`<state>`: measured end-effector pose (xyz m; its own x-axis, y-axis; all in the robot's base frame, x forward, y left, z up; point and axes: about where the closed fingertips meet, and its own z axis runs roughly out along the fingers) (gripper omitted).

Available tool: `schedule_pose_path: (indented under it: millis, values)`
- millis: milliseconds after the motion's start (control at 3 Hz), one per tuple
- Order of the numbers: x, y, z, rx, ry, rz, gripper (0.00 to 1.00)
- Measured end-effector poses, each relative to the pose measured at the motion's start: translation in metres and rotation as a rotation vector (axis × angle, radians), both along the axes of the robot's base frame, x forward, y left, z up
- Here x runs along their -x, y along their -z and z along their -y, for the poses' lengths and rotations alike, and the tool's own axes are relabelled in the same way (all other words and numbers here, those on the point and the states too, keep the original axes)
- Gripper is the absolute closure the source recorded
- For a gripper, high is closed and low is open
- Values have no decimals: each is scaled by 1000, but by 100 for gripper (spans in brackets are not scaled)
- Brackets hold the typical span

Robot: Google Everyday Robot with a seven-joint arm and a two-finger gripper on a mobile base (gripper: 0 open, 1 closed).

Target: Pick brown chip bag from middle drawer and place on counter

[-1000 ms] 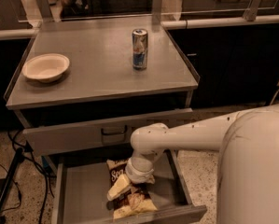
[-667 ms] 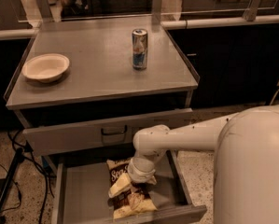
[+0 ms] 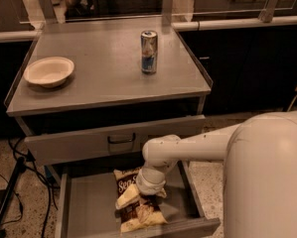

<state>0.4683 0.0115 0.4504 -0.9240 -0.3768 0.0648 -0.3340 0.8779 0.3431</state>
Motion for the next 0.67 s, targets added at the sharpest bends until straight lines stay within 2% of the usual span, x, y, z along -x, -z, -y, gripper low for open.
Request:
schedule_pose_path:
  millis: [333,667]
  values:
    - [11,12,-14,-14,-2,-35,0]
    - [10,22,-31,5,23,-17,0]
